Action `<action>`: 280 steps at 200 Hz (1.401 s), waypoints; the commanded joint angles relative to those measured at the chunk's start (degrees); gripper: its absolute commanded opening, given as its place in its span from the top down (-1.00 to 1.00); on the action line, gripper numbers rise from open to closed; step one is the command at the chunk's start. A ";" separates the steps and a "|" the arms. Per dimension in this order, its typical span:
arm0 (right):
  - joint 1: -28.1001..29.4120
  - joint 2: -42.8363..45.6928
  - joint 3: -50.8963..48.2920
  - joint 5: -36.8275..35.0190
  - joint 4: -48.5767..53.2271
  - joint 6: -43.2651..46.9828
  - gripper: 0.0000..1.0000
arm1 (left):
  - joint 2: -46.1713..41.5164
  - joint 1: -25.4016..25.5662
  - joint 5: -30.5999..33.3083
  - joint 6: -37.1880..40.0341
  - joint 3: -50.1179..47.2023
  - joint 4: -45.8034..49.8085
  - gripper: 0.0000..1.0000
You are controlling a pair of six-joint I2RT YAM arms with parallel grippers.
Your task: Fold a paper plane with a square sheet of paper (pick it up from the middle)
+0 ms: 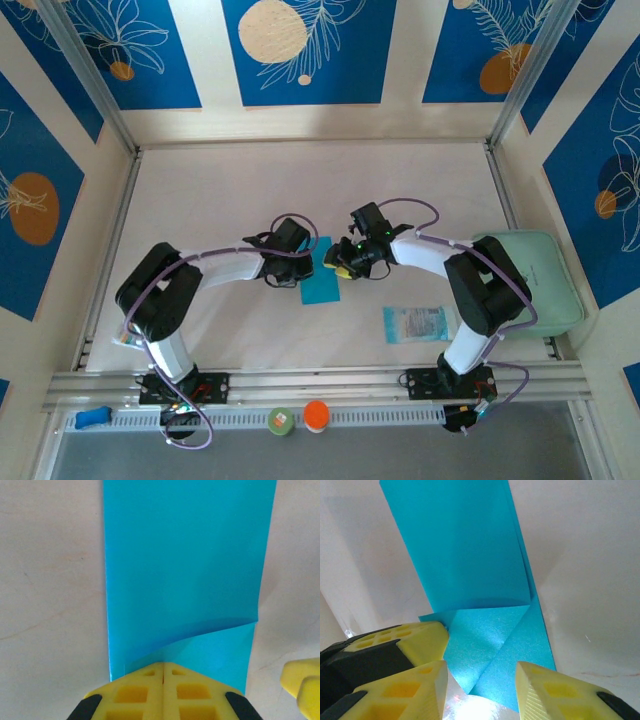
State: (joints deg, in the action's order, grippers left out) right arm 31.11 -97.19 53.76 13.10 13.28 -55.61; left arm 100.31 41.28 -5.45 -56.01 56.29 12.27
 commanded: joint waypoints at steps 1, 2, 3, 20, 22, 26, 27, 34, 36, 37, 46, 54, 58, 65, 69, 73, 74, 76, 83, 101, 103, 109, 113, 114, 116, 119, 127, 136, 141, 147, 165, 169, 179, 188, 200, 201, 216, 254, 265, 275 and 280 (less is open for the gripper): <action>0.45 -1.78 0.45 1.49 1.08 -1.41 0.22 | 1.22 -0.61 0.82 -1.60 -1.39 -1.27 0.88; 0.49 -1.82 0.50 1.49 1.11 -1.42 0.22 | 1.21 -0.59 0.81 -1.62 -1.42 -1.32 0.88; 0.46 -1.89 0.53 1.49 1.12 -1.42 0.22 | 1.21 -0.59 0.80 -1.68 -1.48 -1.39 0.88; 0.58 -2.67 1.12 1.48 1.22 -1.25 0.22 | 1.62 -0.63 0.45 -2.52 -2.43 -1.97 0.88; 0.58 -2.77 1.25 1.49 1.29 -1.25 0.22 | 1.64 -0.66 0.38 -2.61 -2.55 -2.03 0.88; 0.61 -2.96 1.35 1.55 1.33 -1.17 0.23 | 1.72 -0.59 0.29 -2.75 -2.79 -2.22 0.88; 0.61 -2.98 1.35 1.56 1.32 -1.21 0.23 | 1.72 -0.63 0.28 -2.77 -2.87 -2.24 0.88; 0.66 -3.27 1.44 1.65 1.25 -1.20 0.24 | 1.81 -0.61 0.10 -3.00 -3.24 -2.47 0.88; 0.69 -3.34 1.44 1.68 1.23 -1.24 0.23 | 1.82 -0.59 0.09 -3.08 -3.35 -2.59 0.88; 0.70 -3.35 1.44 1.67 1.18 -1.24 0.23 | 1.82 -0.59 0.05 -3.11 -3.41 -2.60 0.88; 0.86 -3.73 1.68 1.76 1.05 -1.16 0.24 | 1.93 -0.59 -0.08 -3.37 -3.85 -2.76 0.88; 0.95 -4.09 1.85 1.88 1.13 -1.06 0.25 | 1.90 -0.59 -0.08 -3.76 -4.31 -3.02 0.88; 0.99 -4.25 1.95 1.95 1.13 -1.01 0.26 | 1.90 -0.61 -0.17 -3.82 -4.54 -3.23 0.88; 1.05 -4.48 2.18 2.13 0.99 -0.85 0.27 | 1.84 -0.59 -0.17 -4.04 -4.86 -3.46 0.88; 1.16 -4.70 2.30 2.10 1.04 -0.78 0.28 | 1.82 -0.59 -0.24 -4.19 -5.08 -3.57 0.88; 1.21 -4.81 2.45 2.15 1.05 -0.73 0.29 | 1.73 -0.58 -0.26 -4.34 -5.21 -3.64 0.88; 1.22 -4.83 2.47 2.12 1.05 -0.72 0.29 | 1.73 -0.63 -0.26 -4.31 -5.26 -3.69 0.88; 1.27 -4.94 2.53 2.11 1.11 -0.75 0.29 | 1.73 -0.66 -0.30 -4.36 -5.30 -3.67 0.88; 1.30 -5.23 2.71 2.13 1.12 -0.56 0.30 | 1.71 -0.62 -0.35 -4.50 -5.57 -3.70 0.88; 1.49 -6.00 3.17 2.06 1.09 -0.41 0.32 | 1.50 -0.62 -0.35 -4.61 -6.05 -3.75 0.88; 1.51 -6.09 3.23 2.13 1.08 -0.38 0.32 | 1.47 -0.61 -0.35 -4.59 -6.07 -3.75 0.88; 1.50 -6.29 3.35 2.13 1.05 -0.31 0.33 | 1.38 -0.65 -0.42 -4.61 -6.15 -3.75 0.88; 1.55 -6.47 3.45 2.23 0.97 -0.20 0.33 | 1.31 -0.62 -0.43 -4.67 -6.19 -3.79 0.88; 1.61 -6.50 3.45 2.25 0.97 -0.20 0.33 | 1.30 -0.65 -0.44 -4.70 -6.24 -3.77 0.88; 1.59 -6.56 3.52 2.27 0.98 -0.17 0.33 | 1.34 -0.64 -0.44 -4.69 -6.27 -3.75 0.88; 1.66 -6.67 3.59 2.40 0.96 -0.19 0.34 | 1.29 -0.59 -0.50 -4.65 -6.28 -3.77 0.88; 1.61 -6.94 3.71 2.70 0.77 -0.07 0.35 | 1.32 -0.58 -0.50 -4.72 -6.28 -3.81 0.88; 1.67 -7.18 3.85 2.97 0.74 0.00 0.37 | 1.29 -0.59 -0.60 -4.68 -6.32 -3.84 0.88; 1.67 -7.25 3.85 3.06 0.70 0.10 0.37 | 1.29 -0.66 -0.61 -4.71 -6.40 -3.84 0.88; 1.67 -7.31 3.81 3.21 0.55 0.14 0.38 | 1.34 -0.63 -0.61 -4.67 -6.37 -3.93 0.88; 1.76 -7.32 3.72 3.64 0.11 0.33 0.39 | 1.37 -0.67 -0.70 -4.73 -6.39 -4.01 0.88; 1.82 -7.32 3.72 3.78 -0.01 0.41 0.39 | 1.38 -0.61 -0.78 -4.88 -6.37 -4.09 0.88; 1.79 -7.42 3.64 4.10 -0.33 0.51 0.39 | 1.39 -0.67 -0.79 -4.90 -6.37 -4.10 0.88; 1.78 -7.27 3.43 4.45 -0.84 0.60 0.40 | 1.38 -0.60 -0.79 -4.84 -6.46 -4.19 0.88; 1.76 -7.09 3.05 4.94 -1.93 0.62 0.42 | 1.38 -0.67 -0.76 -4.90 -6.48 -4.20 0.88; 1.80 -7.07 3.03 4.97 -2.02 0.61 0.42 | 1.42 -0.63 -0.78 -4.90 -6.47 -4.19 0.88; 1.76 -6.97 2.68 5.35 -3.05 0.68 0.44 | 1.29 -0.67 -0.79 -4.92 -6.46 -4.23 0.88; 1.69 -7.32 2.32 4.60 -3.50 -0.10 0.50 | 1.34 -0.62 -0.87 -5.05 -6.37 -4.23 0.88; 1.67 -7.05 2.19 3.28 -2.44 -0.37 0.50 | 1.23 -0.62 -0.87 -5.04 -6.37 -4.11 0.88; 1.63 -6.63 1.89 2.10 -2.03 -0.35 0.50 | 1.29 -0.58 -0.87 -5.05 -6.37 -4.10 0.88; 1.63 -6.49 1.85 1.68 -1.74 -0.24 0.50 | 1.29 -0.63 -0.87 -4.97 -6.37 -4.04 0.88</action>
State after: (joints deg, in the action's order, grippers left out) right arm 32.58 -103.83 56.23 16.29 10.09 -55.68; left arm 100.68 40.99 -6.13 -60.62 51.79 4.49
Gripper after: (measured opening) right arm 0.251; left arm 0.059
